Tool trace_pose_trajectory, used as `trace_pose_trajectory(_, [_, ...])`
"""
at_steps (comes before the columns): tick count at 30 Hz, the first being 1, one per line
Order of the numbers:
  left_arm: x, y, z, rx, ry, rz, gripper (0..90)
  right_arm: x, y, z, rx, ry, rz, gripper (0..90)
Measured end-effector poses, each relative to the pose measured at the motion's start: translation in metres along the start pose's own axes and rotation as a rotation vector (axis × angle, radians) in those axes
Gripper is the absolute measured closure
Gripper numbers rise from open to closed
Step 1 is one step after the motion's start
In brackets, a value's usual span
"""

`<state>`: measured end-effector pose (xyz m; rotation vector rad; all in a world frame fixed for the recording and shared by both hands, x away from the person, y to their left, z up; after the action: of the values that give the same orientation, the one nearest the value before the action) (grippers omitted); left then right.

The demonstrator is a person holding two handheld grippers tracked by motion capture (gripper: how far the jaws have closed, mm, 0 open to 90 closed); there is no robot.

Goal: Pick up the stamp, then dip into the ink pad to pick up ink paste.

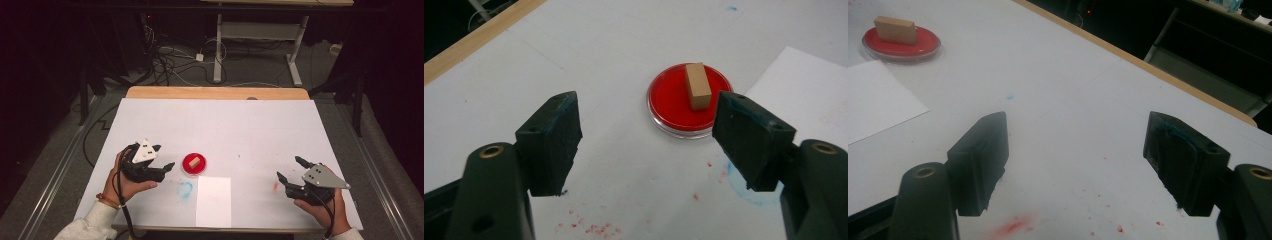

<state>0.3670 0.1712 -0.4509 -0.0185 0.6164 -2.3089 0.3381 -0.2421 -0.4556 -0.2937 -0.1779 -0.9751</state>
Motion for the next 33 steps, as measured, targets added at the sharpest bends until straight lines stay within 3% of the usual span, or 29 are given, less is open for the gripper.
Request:
trace_pose_trajectory(14, [0.007, 0.008, 0.003, -0.016, -0.006, -0.030, 27.4, 0.000, 0.000, 0.000, -0.002, -0.004, -0.002, 26.2])
trace_pose_trajectory(25, [0.016, 0.024, 0.011, -0.074, 0.009, -0.056, 28.6, 0.000, 0.001, -0.001, -0.003, -0.005, 0.006, 26.3])
trace_pose_trajectory(33, [0.024, 0.044, 0.024, -0.137, 0.005, -0.105, 33.4, 0.001, -0.003, -0.001, -0.003, -0.009, -0.001, 26.6])
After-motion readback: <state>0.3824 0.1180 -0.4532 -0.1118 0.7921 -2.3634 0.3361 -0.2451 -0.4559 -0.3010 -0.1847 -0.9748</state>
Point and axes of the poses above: each handheld gripper's, and its own axes: y roughly forward along the jaws, z roughly out of its top, x roughly to its right, the point moved 6 cm from there along y, roughly forward along the jaws, and after that the axes turned 15 degrees about x, right-handed, at the moved point
